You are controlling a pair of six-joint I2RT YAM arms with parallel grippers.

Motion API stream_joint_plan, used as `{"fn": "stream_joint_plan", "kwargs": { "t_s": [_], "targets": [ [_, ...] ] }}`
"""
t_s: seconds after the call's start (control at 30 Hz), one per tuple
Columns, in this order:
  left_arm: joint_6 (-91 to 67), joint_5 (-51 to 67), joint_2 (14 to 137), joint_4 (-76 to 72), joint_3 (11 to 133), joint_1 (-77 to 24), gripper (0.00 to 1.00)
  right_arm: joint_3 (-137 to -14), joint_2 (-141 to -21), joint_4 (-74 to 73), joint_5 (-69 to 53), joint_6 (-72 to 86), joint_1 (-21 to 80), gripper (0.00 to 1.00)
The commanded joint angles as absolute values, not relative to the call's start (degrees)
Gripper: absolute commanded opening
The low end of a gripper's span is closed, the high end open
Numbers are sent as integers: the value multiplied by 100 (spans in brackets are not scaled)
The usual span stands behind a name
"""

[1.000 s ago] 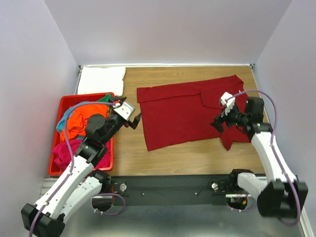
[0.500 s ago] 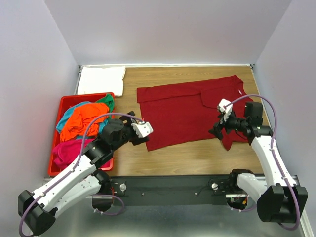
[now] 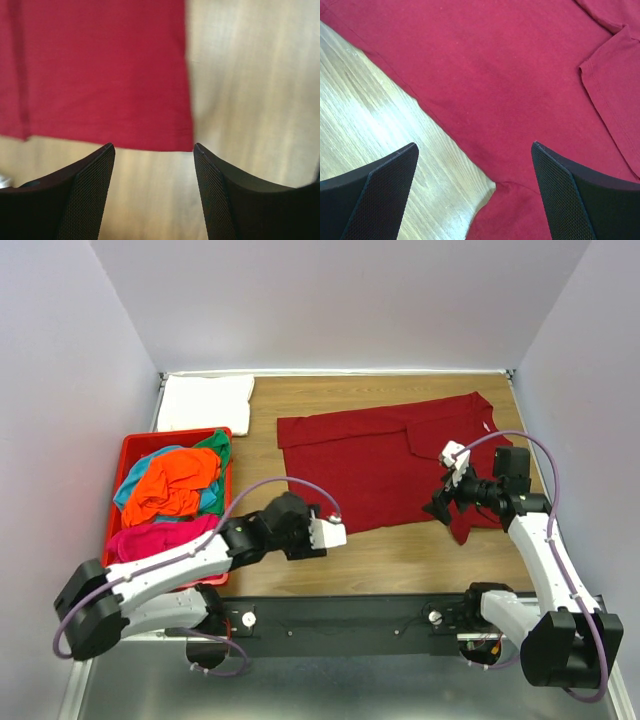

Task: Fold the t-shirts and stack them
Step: Fold the tshirt

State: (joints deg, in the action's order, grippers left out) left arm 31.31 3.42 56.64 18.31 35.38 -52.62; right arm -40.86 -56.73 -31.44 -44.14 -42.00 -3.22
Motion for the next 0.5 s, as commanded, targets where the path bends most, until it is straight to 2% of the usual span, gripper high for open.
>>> {"fn": "stream_joint_plan", "kwargs": {
  "t_s": [0.0, 0.17, 0.33, 0.47],
  "targets": [
    [2997, 141, 6274, 1934, 3700, -5686, 72, -4201, -5713, -3287, -4271, -4122, -352, 100],
    [3024, 115, 6836, 1644, 3577, -5801, 72, -4201, -5687, -3287, -4228, -4122, -352, 100],
    [2997, -456, 7286, 1433, 3586, -5836, 65, -4201, -5669, -3287, -4263, -4105, -352, 100],
    [3129, -668, 7567, 1380, 3560, -5836, 65, -4219, -5678, -3296, -4245, -4078, -352, 100]
  ]
}}
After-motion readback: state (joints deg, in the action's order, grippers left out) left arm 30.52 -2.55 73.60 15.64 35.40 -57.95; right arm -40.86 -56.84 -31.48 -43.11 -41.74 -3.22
